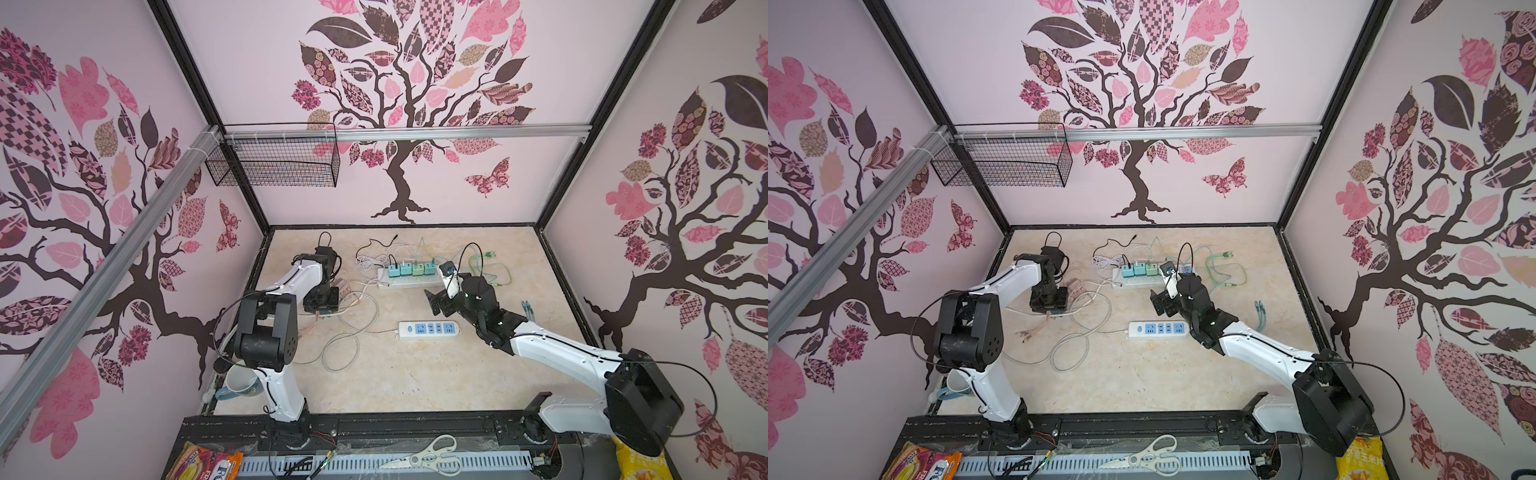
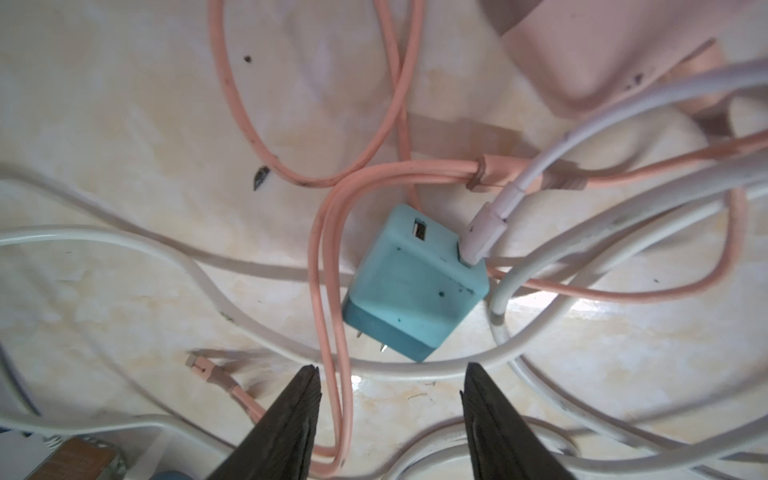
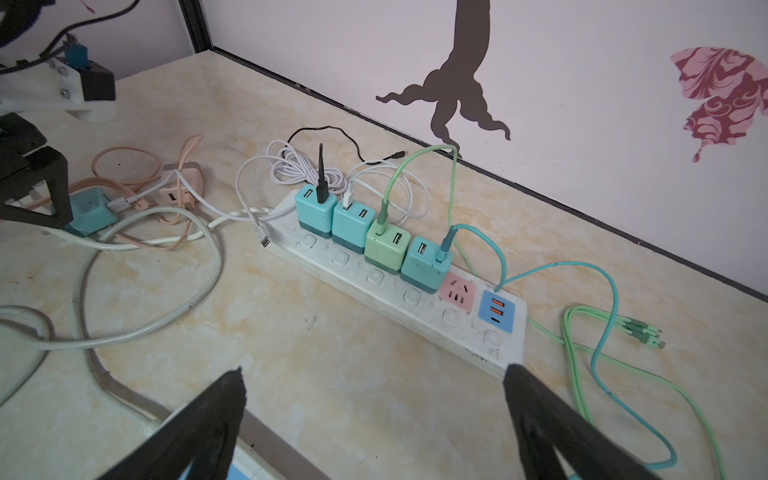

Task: Insert the plug
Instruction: 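Grasp the teal cube charger with the left gripper while right gripper rises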

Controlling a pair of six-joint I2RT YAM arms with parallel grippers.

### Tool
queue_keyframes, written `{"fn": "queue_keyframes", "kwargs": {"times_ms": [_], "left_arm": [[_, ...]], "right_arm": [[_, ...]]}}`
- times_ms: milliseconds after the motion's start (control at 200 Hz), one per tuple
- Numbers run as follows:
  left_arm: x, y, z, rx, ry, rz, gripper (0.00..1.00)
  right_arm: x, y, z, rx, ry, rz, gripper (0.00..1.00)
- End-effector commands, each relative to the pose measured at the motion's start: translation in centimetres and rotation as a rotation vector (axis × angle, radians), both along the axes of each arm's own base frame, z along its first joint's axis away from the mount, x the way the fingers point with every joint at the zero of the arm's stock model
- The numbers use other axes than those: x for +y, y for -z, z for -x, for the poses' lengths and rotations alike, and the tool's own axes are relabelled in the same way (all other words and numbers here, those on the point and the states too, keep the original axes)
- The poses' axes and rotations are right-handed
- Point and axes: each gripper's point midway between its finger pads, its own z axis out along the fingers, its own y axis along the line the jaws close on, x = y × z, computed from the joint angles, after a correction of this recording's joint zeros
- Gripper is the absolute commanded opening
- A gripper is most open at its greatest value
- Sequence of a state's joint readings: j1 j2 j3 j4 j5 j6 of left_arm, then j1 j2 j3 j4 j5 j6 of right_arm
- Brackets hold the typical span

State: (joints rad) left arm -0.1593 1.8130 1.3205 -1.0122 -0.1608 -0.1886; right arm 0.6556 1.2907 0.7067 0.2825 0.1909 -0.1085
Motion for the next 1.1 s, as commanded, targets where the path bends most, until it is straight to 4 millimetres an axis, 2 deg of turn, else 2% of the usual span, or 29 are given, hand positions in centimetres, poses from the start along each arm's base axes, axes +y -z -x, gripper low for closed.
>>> {"fn": "queue_keyframes", "kwargs": {"times_ms": [0,75,210,360,440,580,790,1090], "left_arm": [[-1.3,-4.1,-1.6,-0.129,0.068,-0.055,0.59],[-2.6,-3.7,-1.6,-0.123,0.075,-0.006,0.59],[-1.6,-1.6,-2.1,-0.061,0.028,-0.028,0.57],[-2.4,-0.5,-3.4,-0.064,0.019,0.076,0.56],[-2.1,0.0,-3.7,-0.06,-0.009,0.113,0.56],[-0.7,1.0,-3.2,-0.017,-0.035,0.079,0.58],[-0.1,2.4,-2.7,0.039,-0.028,0.044,0.64],[-1.5,3.4,-1.4,0.089,0.027,0.065,0.63]], "right_arm": [[-0.6,-1.3,-0.2,-0.038,0.038,-0.037,1.0],[-0.8,-1.3,-0.2,-0.04,0.05,-0.037,1.0],[-1.2,-1.4,-0.2,-0.044,0.063,-0.03,1.0],[-1.6,-1.0,0.1,-0.047,0.067,-0.017,1.0],[-1.8,-0.6,0.2,-0.04,0.075,-0.012,1.0],[-1.9,-0.3,0.3,-0.034,0.075,-0.008,1.0],[-2.0,0.1,0.2,-0.035,0.077,0.015,1.0],[-2.4,0.2,0.1,-0.04,0.1,0.022,1.0]]}}
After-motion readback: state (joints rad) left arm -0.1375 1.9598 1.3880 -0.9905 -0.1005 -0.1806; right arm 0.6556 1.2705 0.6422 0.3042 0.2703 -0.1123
